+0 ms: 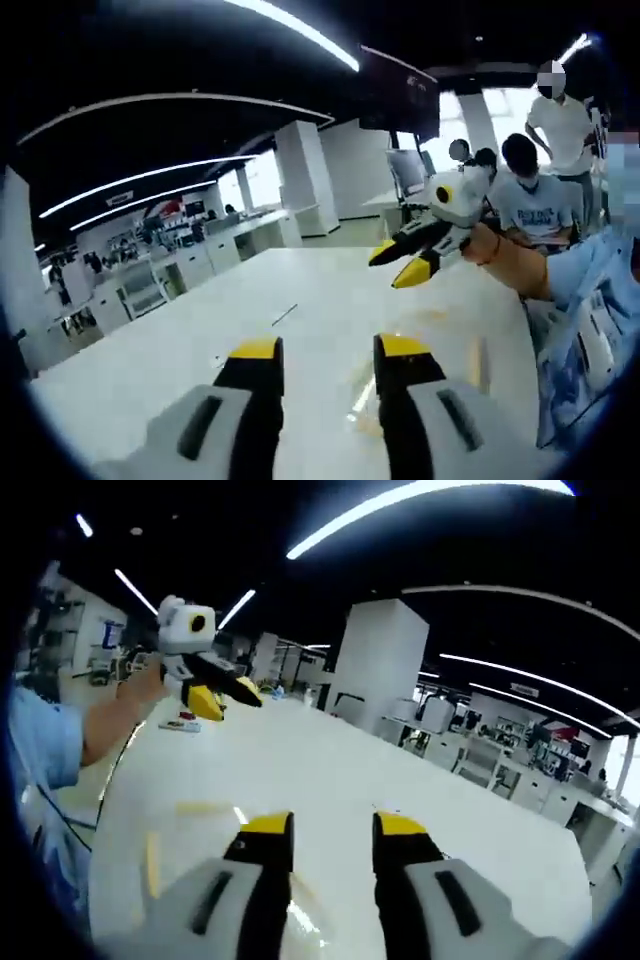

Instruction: Snap each plastic latch of the storage box into its locked position after aligning the lid with the box until every specified latch is closed and the lid sits flush.

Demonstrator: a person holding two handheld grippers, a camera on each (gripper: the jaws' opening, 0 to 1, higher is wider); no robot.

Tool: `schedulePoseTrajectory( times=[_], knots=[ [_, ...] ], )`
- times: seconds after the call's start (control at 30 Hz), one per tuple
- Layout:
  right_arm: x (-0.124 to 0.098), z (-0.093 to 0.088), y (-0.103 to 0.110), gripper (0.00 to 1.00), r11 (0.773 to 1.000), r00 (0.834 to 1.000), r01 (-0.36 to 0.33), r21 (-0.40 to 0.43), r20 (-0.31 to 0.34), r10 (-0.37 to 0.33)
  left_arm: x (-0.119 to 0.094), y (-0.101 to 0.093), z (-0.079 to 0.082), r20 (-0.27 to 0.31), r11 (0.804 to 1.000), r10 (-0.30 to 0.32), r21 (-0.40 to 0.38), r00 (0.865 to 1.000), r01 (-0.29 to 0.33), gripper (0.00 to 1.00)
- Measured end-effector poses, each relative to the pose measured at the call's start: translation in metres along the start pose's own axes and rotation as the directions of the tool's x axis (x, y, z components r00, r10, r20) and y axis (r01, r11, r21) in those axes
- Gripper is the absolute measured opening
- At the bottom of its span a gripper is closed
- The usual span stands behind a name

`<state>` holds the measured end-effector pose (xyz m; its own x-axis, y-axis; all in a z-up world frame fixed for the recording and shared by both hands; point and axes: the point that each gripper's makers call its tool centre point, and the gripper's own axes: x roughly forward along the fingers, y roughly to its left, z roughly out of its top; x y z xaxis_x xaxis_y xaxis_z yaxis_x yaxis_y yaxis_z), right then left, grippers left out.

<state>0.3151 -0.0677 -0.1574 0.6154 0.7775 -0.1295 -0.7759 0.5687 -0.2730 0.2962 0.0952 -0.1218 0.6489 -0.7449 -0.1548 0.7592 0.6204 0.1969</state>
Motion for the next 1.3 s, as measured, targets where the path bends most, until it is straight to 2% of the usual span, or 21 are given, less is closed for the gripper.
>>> schedulePoseTrajectory(
  times=[0.07, 0.17, 0.23, 0.33, 0.43, 0.5, 0.53, 0.6, 0.73, 0.77, 0.8, 0.83, 0.87, 0.9, 1.0, 1.13, 1.23, 1.3],
  knots=[
    [-0.012, 0.002, 0.000, 0.33, 1.000, 0.999, 0.027, -0.009, 0.020, -0.027, -0.013, 0.003, 0.004, 0.050, 0.999, 0.043, -0.003, 0.998, -0.043, 0.38],
    [-0.040, 0.003, -0.004, 0.34, 0.993, 0.993, 0.107, -0.042, 0.052, -0.104, -0.045, 0.021, 0.004, 0.113, 0.986, 0.166, -0.001, 0.980, -0.167, 0.40],
    [-0.053, 0.000, -0.007, 0.34, 0.987, 0.987, 0.150, -0.055, 0.059, -0.146, -0.056, 0.029, 0.001, 0.116, 0.979, 0.201, -0.002, 0.973, -0.202, 0.42],
    [-0.073, -0.006, -0.008, 0.35, 0.977, 0.977, 0.203, -0.065, 0.074, -0.198, -0.080, 0.043, -0.006, 0.132, 0.963, 0.270, -0.025, 0.954, -0.269, 0.43],
    [-0.085, -0.010, -0.007, 0.36, 0.973, 0.973, 0.220, -0.064, 0.089, -0.214, -0.096, 0.048, -0.010, 0.154, 0.948, 0.319, -0.042, 0.935, -0.317, 0.44],
    [-0.097, -0.014, -0.006, 0.36, 0.969, 0.966, 0.242, -0.048, 0.109, -0.235, -0.106, 0.046, -0.017, 0.164, 0.932, 0.362, -0.040, 0.918, -0.360, 0.44],
    [-0.102, -0.017, -0.005, 0.36, 0.967, 0.964, 0.249, -0.049, 0.111, -0.242, -0.108, 0.043, -0.022, 0.164, 0.918, 0.395, -0.034, 0.904, -0.395, 0.45],
    [-0.112, -0.023, -0.008, 0.37, 0.957, 0.954, 0.285, -0.047, 0.112, -0.278, -0.112, 0.040, -0.030, 0.159, 0.907, 0.420, -0.032, 0.894, -0.420, 0.46],
    [-0.132, -0.037, -0.013, 0.38, 0.936, 0.930, 0.349, -0.037, 0.140, -0.341, -0.120, 0.039, -0.041, 0.173, 0.875, 0.481, -0.034, 0.859, -0.483, 0.48],
    [-0.134, -0.038, -0.014, 0.38, 0.935, 0.928, 0.353, -0.036, 0.143, -0.345, -0.121, 0.040, -0.044, 0.172, 0.867, 0.495, -0.034, 0.852, -0.497, 0.48],
    [-0.140, -0.044, -0.018, 0.38, 0.923, 0.914, 0.384, -0.031, 0.157, -0.375, -0.124, 0.043, -0.049, 0.169, 0.849, 0.525, -0.040, 0.834, -0.526, 0.49],
    [-0.145, -0.049, -0.025, 0.38, 0.905, 0.896, 0.423, -0.035, 0.161, -0.413, -0.126, 0.043, -0.053, 0.172, 0.839, 0.542, -0.044, 0.823, -0.543, 0.49],
    [-0.148, -0.053, -0.028, 0.38, 0.894, 0.887, 0.445, -0.047, 0.162, -0.433, -0.128, 0.044, -0.055, 0.174, 0.833, 0.551, -0.047, 0.816, -0.552, 0.49],
    [-0.155, -0.062, -0.036, 0.38, 0.870, 0.864, 0.491, -0.054, 0.159, -0.478, -0.129, 0.044, -0.060, 0.178, 0.822, 0.566, -0.048, 0.805, -0.567, 0.50],
    [-0.158, -0.072, -0.042, 0.38, 0.856, 0.849, 0.515, -0.048, 0.168, -0.501, -0.134, 0.050, -0.073, 0.195, 0.784, 0.617, -0.069, 0.762, -0.617, 0.50],
    [-0.159, -0.083, -0.048, 0.38, 0.853, 0.840, 0.522, -0.009, 0.180, -0.512, -0.133, 0.059, -0.092, 0.180, 0.755, 0.653, -0.090, 0.735, -0.649, 0.49],
    [-0.162, -0.093, -0.052, 0.38, 0.841, 0.834, 0.541, -0.009, 0.140, -0.534, -0.131, 0.060, -0.103, 0.160, 0.746, 0.665, -0.087, 0.729, -0.661, 0.49],
    [-0.165, -0.095, -0.052, 0.38, 0.837, 0.830, 0.546, -0.010, 0.141, -0.540, -0.131, 0.060, -0.107, 0.150, 0.742, 0.669, -0.081, 0.728, -0.665, 0.49]
  ],
)
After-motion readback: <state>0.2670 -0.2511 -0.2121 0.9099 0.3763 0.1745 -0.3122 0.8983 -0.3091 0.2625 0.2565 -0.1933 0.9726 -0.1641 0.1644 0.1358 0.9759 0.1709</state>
